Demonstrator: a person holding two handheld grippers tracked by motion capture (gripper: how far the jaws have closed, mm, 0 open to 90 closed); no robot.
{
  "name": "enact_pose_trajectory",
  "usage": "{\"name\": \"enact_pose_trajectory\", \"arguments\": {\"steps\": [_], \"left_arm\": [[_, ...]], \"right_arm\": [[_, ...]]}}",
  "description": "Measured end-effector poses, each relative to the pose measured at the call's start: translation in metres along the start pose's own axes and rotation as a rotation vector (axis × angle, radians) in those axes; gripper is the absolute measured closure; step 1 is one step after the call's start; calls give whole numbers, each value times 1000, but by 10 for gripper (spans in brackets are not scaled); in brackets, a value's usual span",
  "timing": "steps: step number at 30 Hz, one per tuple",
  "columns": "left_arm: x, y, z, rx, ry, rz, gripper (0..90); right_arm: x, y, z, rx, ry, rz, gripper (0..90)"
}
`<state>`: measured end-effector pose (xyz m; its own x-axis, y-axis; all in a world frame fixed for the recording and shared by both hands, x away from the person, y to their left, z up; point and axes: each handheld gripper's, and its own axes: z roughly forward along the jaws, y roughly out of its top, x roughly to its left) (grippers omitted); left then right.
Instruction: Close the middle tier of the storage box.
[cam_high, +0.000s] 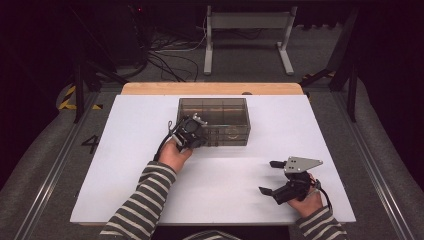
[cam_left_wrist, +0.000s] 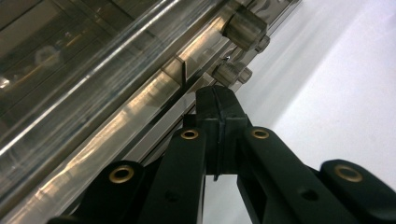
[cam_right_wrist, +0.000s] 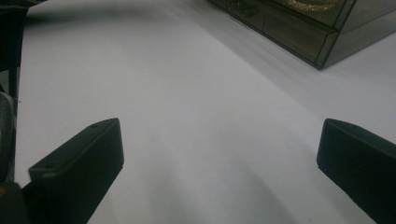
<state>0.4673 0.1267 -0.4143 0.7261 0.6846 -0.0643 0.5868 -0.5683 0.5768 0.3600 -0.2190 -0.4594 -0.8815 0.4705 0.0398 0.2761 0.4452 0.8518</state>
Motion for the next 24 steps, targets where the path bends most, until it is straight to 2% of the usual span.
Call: {"name": "enact_pose_trajectory", "arguments": {"steps": [4, 6, 8, 14, 24], "left_arm": [[-1, 0, 0, 4, 9, -3, 896], [-1, 0, -2, 9, -13, 4, 895], [-3, -1, -5, 9, -17, 10, 893], [-9, -1, -18, -26, -24, 39, 821], [-17, -3, -30, -43, -27, 60, 769]], "right_arm": [[0, 0, 0, 1, -1, -1, 14], [0, 0, 0, 1, -2, 1, 14], [0, 0, -1, -1, -3, 2, 14], [0, 0, -1, -3, -5, 4, 14], [0, 0, 0, -1, -5, 5, 14]]}}
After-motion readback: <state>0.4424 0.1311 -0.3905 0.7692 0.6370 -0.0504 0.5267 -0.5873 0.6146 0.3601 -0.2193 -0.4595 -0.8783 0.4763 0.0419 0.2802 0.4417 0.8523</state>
